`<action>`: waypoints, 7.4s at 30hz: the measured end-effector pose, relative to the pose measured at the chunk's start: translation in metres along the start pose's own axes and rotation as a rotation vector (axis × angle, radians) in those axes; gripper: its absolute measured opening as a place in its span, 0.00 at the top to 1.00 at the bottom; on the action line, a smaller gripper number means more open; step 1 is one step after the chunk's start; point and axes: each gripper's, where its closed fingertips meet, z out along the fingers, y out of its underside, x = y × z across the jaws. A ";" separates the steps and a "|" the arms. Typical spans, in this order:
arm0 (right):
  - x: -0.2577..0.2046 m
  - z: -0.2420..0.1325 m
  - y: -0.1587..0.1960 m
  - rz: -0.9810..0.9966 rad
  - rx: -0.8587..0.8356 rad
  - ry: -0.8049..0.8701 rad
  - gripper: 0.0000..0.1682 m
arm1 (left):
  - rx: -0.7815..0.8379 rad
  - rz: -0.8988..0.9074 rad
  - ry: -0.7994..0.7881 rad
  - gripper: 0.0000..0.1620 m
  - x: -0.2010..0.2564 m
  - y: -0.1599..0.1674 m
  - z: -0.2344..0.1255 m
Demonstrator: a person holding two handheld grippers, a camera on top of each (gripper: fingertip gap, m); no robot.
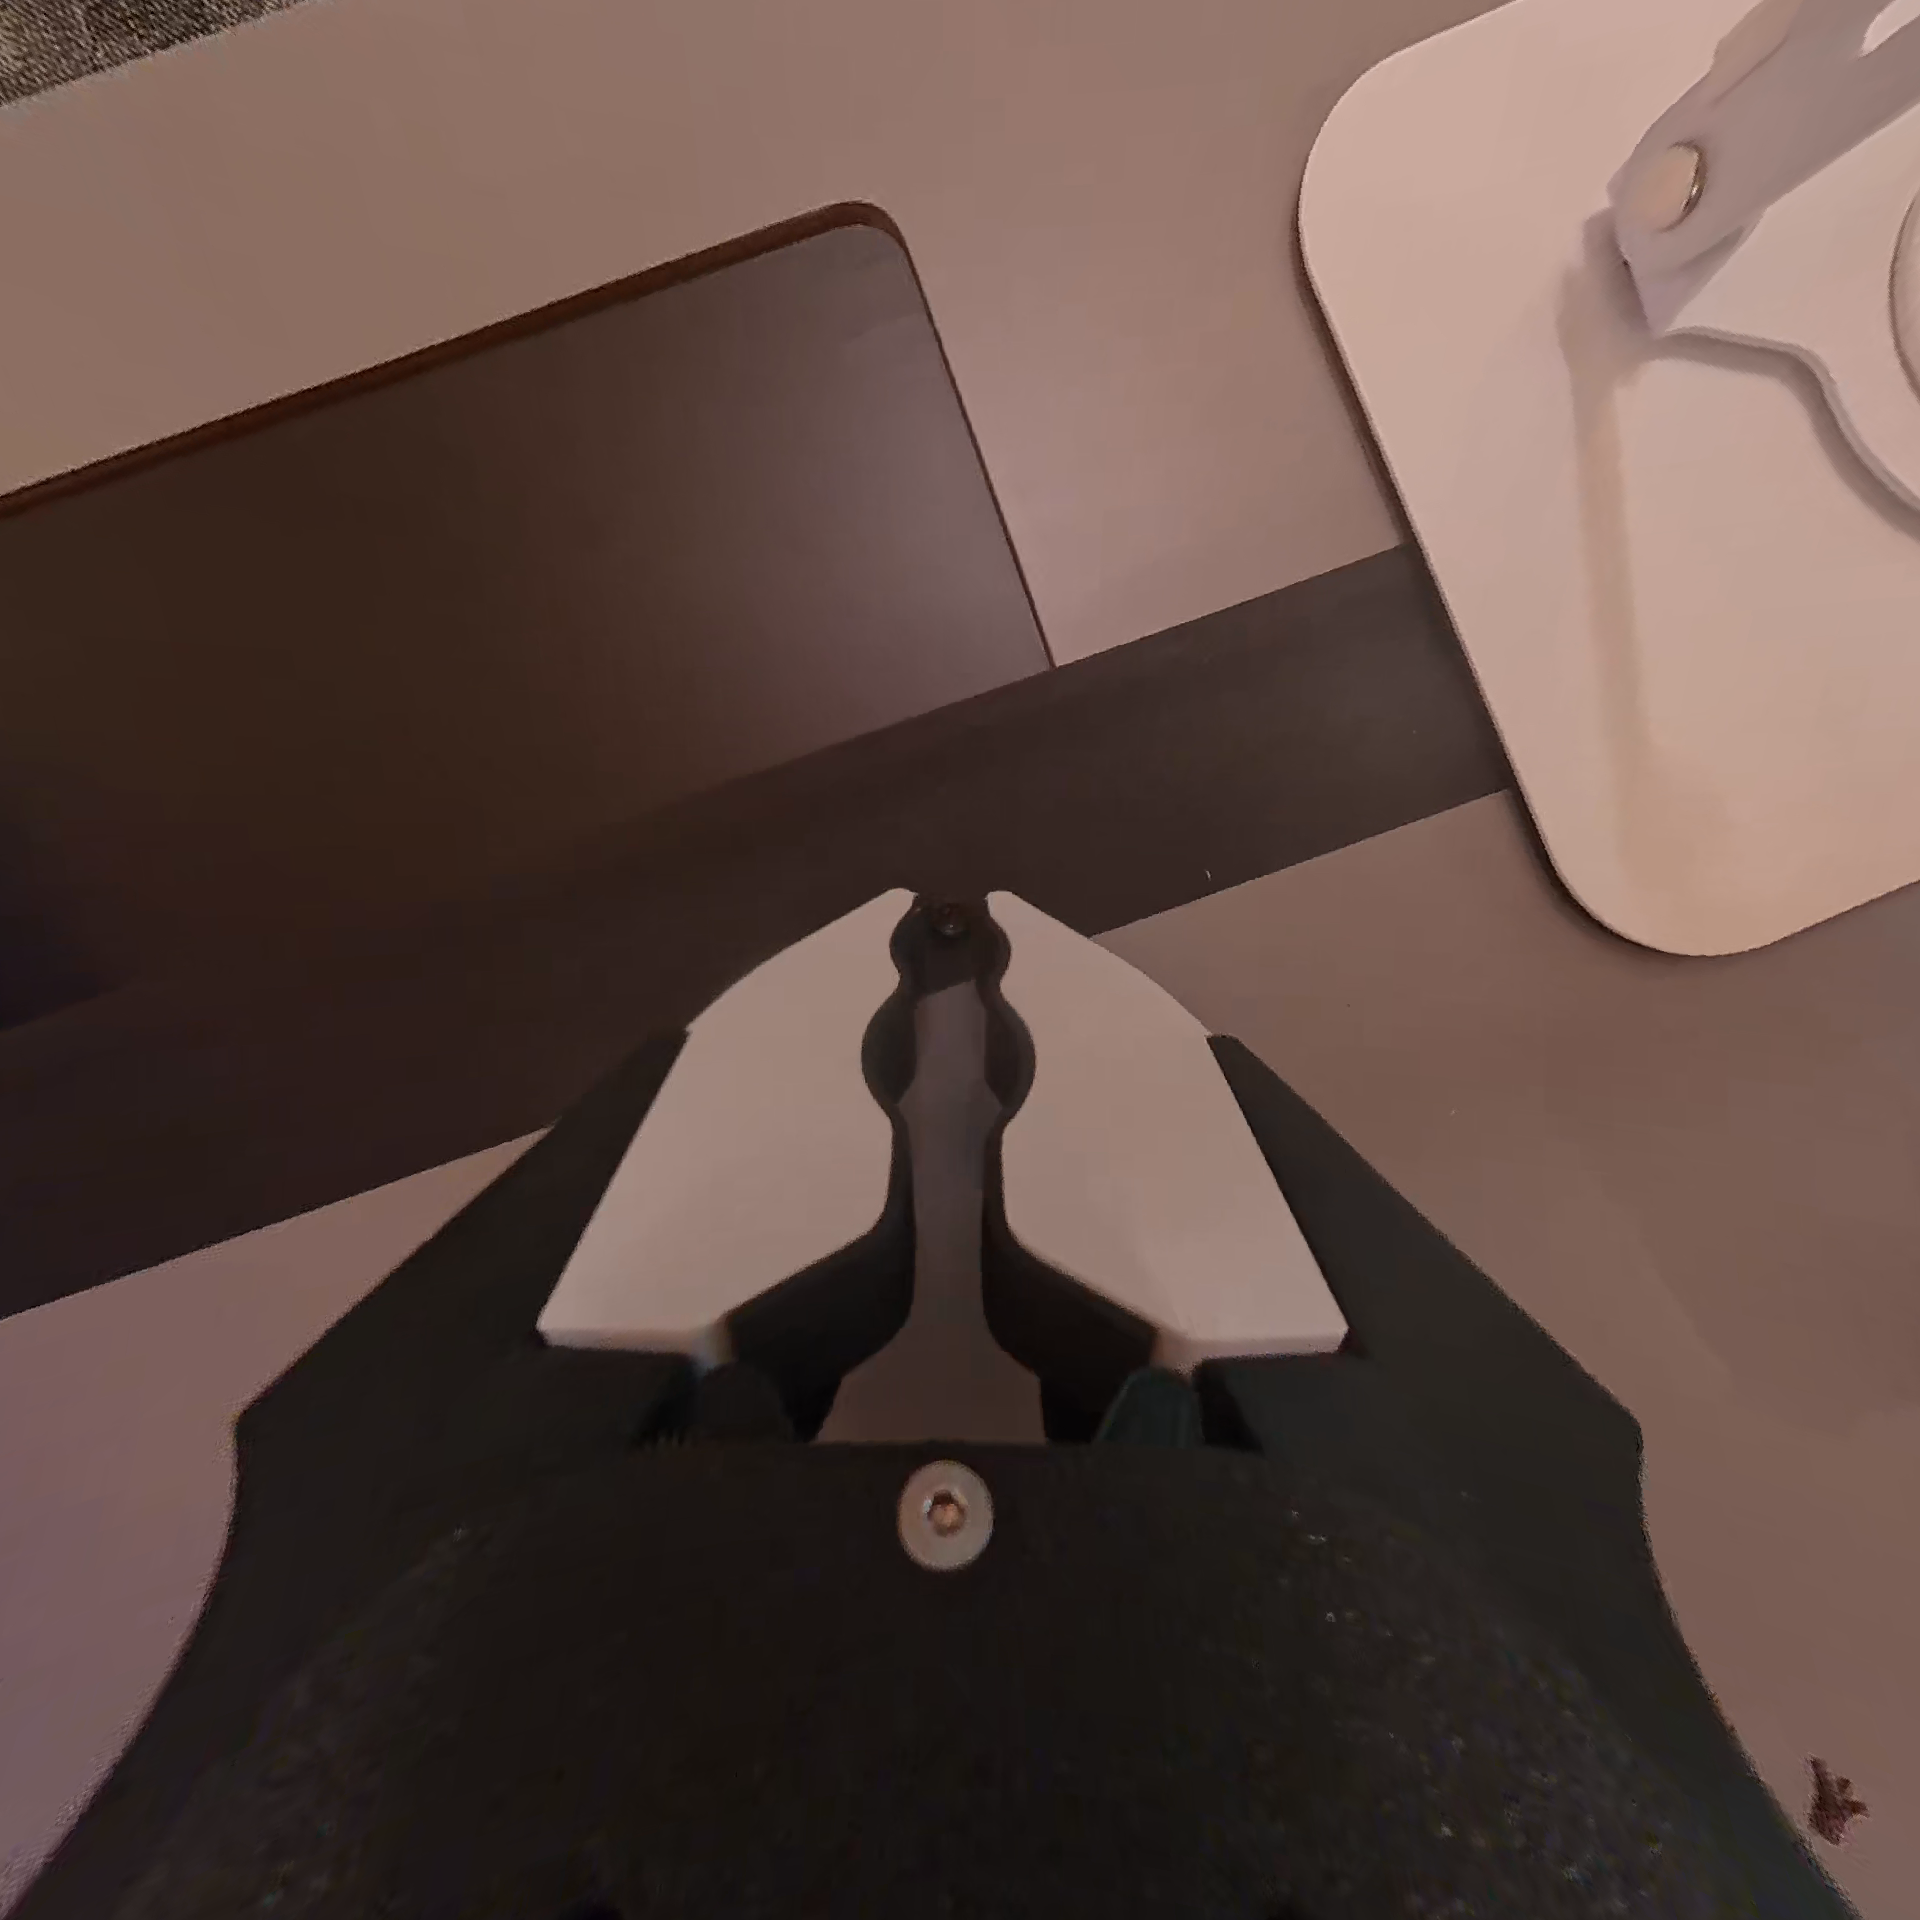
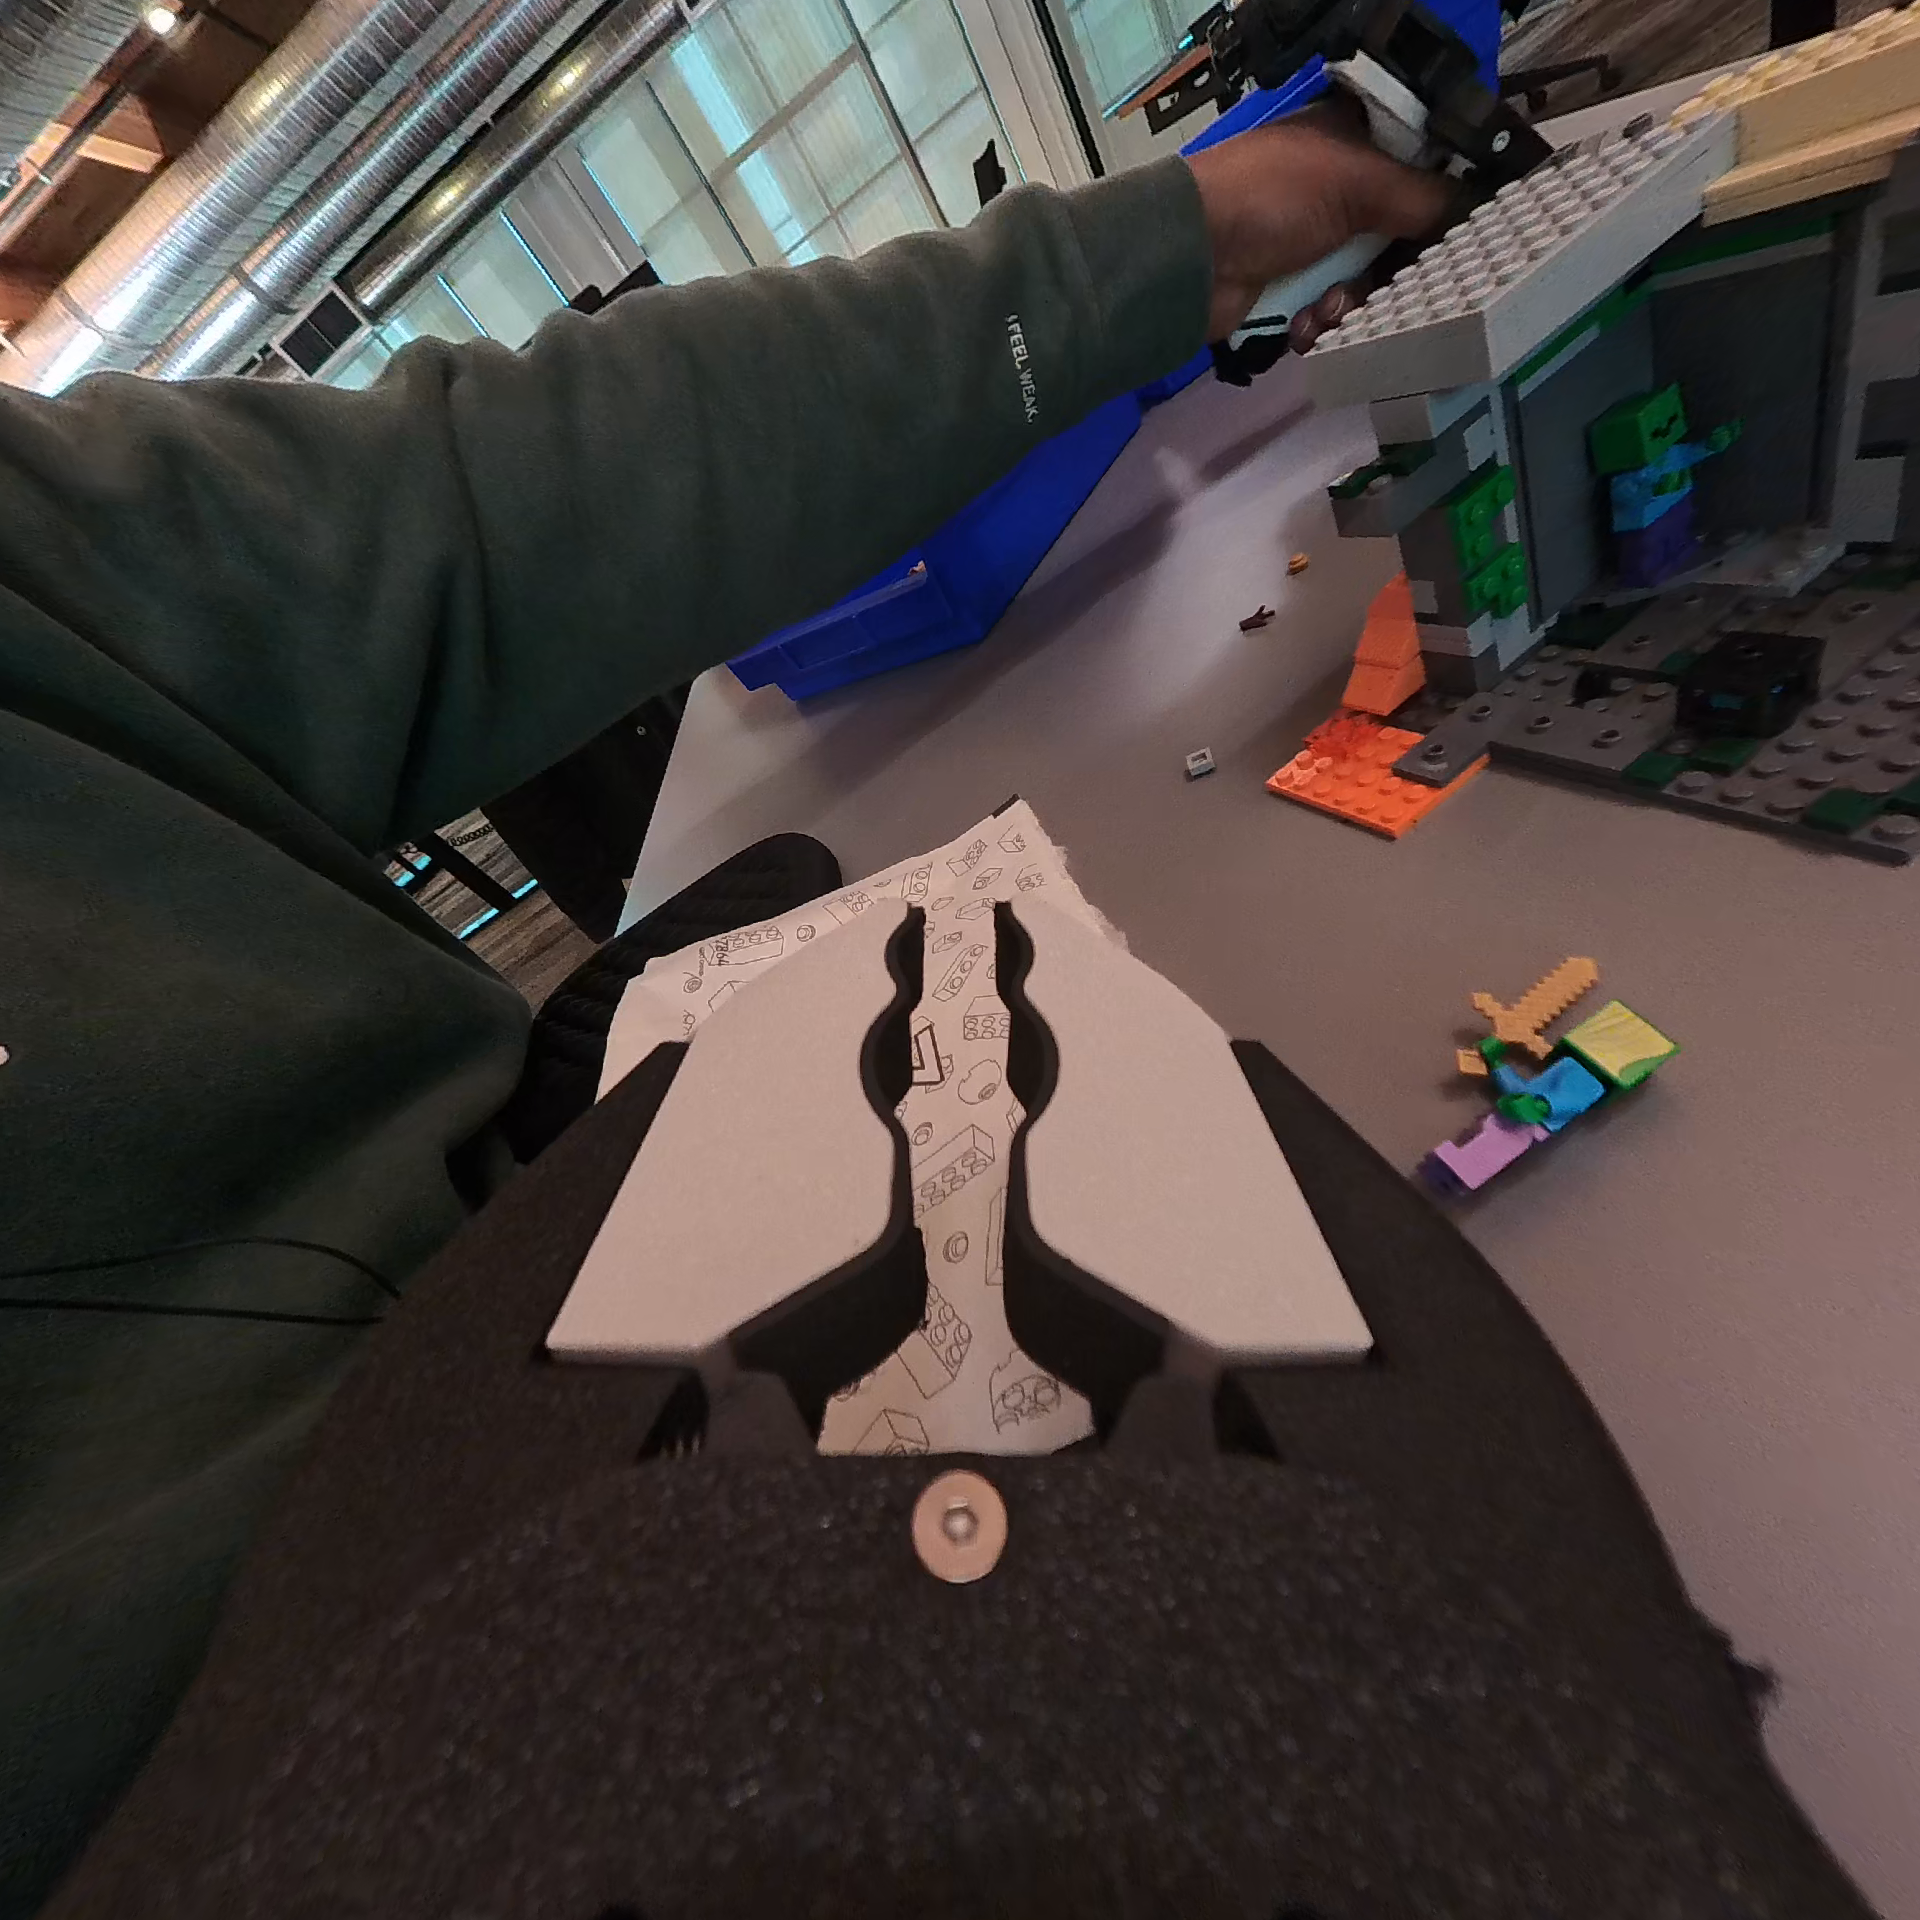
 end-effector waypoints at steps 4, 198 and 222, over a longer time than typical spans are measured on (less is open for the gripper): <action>0.000 0.000 0.001 -0.005 -0.005 0.003 0.92 | 0.008 -0.033 0.017 0.96 0.000 0.000 0.000; 0.000 0.005 0.012 0.026 -0.043 -0.011 0.93 | 0.061 0.392 0.201 0.87 0.164 0.156 -0.145; 0.000 0.005 0.012 0.017 -0.047 -0.006 0.93 | 0.096 0.397 0.258 0.94 0.173 0.144 -0.128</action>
